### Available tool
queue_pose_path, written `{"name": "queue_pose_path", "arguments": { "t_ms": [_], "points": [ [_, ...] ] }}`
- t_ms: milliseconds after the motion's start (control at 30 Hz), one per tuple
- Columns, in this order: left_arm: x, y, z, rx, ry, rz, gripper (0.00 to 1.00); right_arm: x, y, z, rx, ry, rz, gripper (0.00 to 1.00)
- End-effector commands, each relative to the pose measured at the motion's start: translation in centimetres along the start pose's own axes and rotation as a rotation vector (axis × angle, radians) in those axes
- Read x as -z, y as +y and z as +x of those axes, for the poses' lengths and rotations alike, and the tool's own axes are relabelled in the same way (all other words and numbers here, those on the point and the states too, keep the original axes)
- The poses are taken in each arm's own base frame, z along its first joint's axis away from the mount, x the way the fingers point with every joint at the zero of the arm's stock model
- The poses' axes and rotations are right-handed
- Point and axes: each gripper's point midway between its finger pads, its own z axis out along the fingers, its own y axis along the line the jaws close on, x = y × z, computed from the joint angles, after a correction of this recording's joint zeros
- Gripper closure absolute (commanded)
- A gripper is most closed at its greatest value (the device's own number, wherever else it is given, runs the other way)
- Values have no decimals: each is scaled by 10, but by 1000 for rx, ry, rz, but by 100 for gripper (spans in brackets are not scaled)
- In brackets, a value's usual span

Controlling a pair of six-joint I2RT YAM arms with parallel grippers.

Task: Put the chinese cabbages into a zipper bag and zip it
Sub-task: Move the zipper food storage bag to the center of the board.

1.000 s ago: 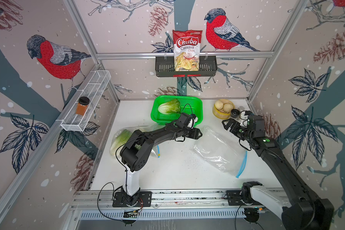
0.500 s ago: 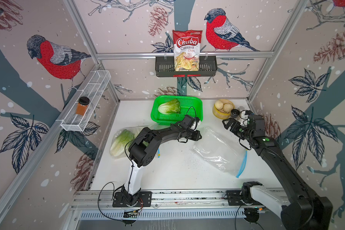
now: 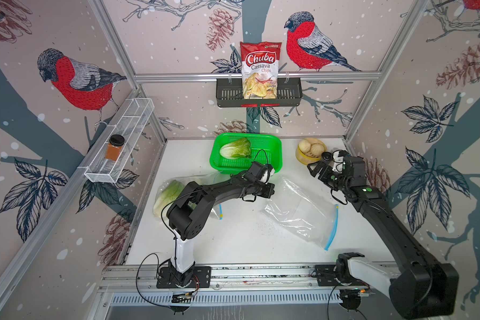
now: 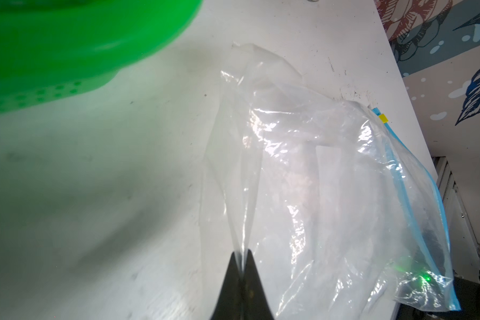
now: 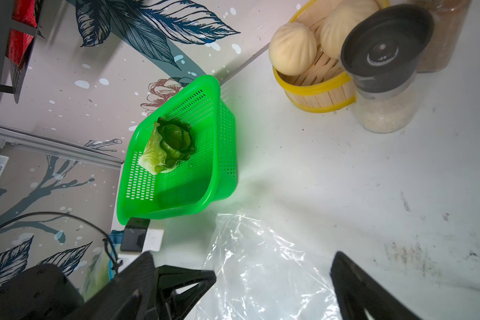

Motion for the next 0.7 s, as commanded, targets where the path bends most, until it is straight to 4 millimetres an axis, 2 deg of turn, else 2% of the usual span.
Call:
{"name": "queue_pose_path", "arguments": {
  "t_ms": [0,200,400,467,533,567,633,667],
  "points": [
    [26,23,11,99,-11,-108,100,-2,8,-1,17,13,-28,0],
    [88,71,37,289,-76,-267,100,-11,5,18,10,94,-21,0],
    [127,110,59,391,-82,-428,100,-23,1,41,-10,192,-24,0],
    [134,116,60,404,-91,-451,100,-26,-3,49,-16,235,-11,0],
    [136,113,56,398,-98,-438,98,-27,-7,58,-15,277,-3,0],
    [135,110,55,399,-99,-423,94,-27,-9,63,-16,297,8,0],
    [136,106,51,393,-110,-406,78,-24,-15,71,-19,332,26,0],
    [140,104,48,389,-126,-405,76,-23,-19,76,-23,352,40,0]
  ]
}}
